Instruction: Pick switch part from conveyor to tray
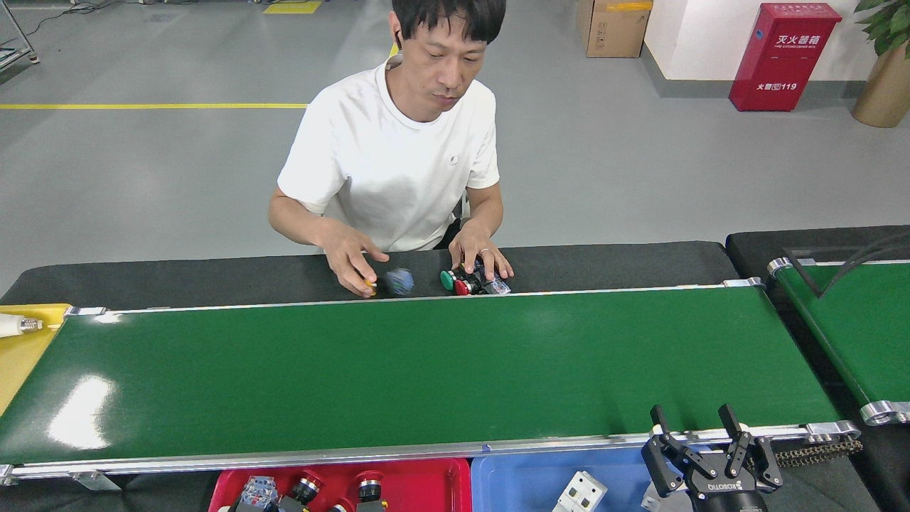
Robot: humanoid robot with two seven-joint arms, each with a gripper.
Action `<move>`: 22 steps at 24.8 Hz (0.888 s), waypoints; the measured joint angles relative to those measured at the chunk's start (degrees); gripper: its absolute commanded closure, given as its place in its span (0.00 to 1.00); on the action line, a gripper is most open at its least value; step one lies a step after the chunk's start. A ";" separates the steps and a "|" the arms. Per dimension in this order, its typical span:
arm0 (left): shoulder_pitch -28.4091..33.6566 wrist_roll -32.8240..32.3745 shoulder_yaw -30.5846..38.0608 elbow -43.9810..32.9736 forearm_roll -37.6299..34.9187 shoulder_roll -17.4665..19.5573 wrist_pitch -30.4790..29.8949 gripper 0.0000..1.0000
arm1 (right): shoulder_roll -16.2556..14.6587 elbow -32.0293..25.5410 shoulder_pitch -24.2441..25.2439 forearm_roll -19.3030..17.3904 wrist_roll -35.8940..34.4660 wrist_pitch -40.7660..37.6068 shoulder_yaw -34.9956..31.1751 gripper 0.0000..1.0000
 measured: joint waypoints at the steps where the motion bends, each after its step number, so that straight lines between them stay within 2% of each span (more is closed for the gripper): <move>1: -0.01 0.04 0.32 0.00 1.00 -0.80 -0.03 0.00 | 0.01 -0.31 0.41 0.00 0.05 -0.03 -0.73 0.01; 5: -0.59 -0.72 1.10 0.00 3.03 -3.75 0.43 0.00 | 0.04 -3.24 4.72 -0.02 0.19 -0.13 -3.91 0.01; 8: -0.67 -1.12 3.92 0.00 3.29 -5.48 3.05 0.00 | 0.05 -4.56 5.68 -0.03 0.24 -0.33 -4.27 0.01; 12: -1.05 -2.09 8.02 0.08 5.55 -5.63 5.51 0.00 | 0.05 -4.89 5.72 -0.03 0.25 -0.52 -4.45 0.01; 18: -4.29 -3.11 8.51 1.39 9.44 -5.01 10.76 0.00 | 0.02 -7.35 7.62 -0.02 0.26 -0.73 -6.34 0.01; 22: -5.07 -3.23 8.52 1.95 9.96 -4.63 12.22 0.00 | 0.02 -7.50 7.63 -0.02 0.29 -0.50 -6.40 0.01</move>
